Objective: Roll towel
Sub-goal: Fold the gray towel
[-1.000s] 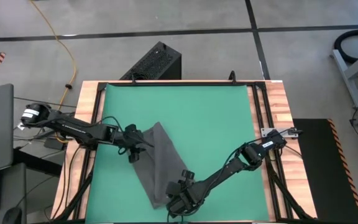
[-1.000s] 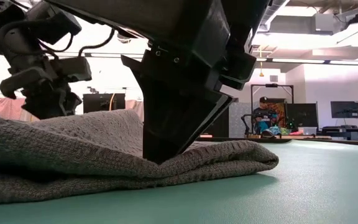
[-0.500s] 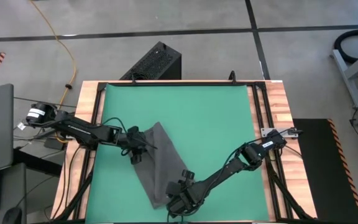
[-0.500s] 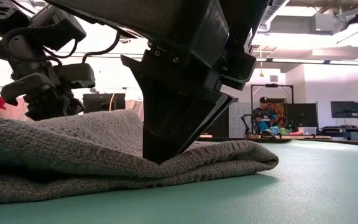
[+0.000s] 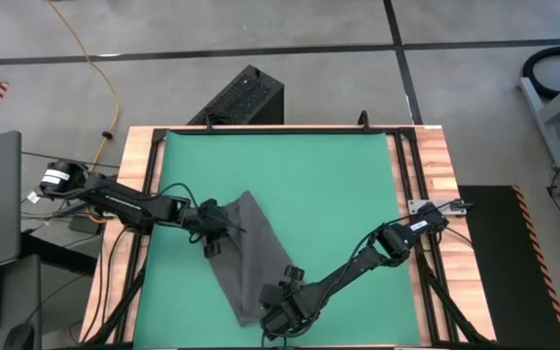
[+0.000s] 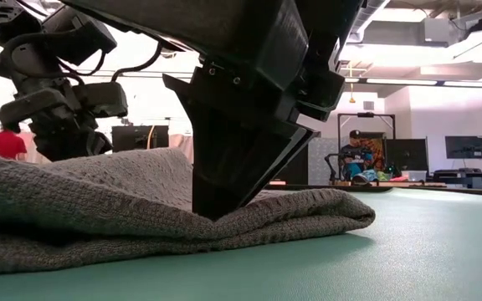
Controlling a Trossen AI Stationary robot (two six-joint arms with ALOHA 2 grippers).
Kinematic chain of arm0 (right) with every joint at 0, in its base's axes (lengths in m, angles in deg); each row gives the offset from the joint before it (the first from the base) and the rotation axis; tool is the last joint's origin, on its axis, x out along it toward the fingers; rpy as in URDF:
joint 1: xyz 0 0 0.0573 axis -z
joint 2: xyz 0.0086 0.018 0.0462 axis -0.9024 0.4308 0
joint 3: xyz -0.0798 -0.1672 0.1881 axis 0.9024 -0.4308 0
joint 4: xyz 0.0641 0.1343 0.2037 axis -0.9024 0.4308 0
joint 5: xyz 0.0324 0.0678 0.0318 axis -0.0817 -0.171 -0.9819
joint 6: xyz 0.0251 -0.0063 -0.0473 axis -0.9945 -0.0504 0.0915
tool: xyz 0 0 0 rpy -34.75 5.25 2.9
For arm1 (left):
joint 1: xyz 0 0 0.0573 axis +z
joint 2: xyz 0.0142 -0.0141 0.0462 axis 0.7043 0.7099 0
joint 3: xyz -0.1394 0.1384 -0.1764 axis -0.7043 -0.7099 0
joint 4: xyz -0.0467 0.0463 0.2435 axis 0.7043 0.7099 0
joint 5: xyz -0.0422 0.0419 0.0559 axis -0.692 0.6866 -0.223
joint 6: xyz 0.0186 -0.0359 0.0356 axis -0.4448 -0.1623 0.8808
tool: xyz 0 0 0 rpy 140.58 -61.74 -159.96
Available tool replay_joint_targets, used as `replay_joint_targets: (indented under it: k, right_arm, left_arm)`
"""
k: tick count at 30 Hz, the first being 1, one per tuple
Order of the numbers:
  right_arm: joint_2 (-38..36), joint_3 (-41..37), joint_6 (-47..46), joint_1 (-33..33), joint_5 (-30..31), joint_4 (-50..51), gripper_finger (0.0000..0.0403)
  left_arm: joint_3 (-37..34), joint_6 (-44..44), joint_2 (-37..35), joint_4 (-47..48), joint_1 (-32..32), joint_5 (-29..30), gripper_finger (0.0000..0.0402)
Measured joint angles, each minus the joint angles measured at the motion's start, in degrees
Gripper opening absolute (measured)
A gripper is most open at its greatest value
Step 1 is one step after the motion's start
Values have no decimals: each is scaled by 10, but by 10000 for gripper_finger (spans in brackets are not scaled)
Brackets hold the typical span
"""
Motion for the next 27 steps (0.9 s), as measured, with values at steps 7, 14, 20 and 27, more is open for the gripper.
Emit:
replay_joint_targets:
  k: [7, 14, 20, 27]
  right_arm:
    - [0, 0, 0, 0, 0, 2, 86]
    - [0, 0, 0, 0, 1, 2, 86]
    - [0, 0, 0, 0, 3, 1, 86]
    - [0, 0, 2, 0, 6, 2, 86]
  left_arm:
    - [75, 42, -20, 109, 0, 22, 1]
    - [139, 54, -61, 268, 0, 36, 0]
    - [161, 62, -108, 379, 0, 47, 0]
    - [161, 29, -150, 443, 0, 36, 0]
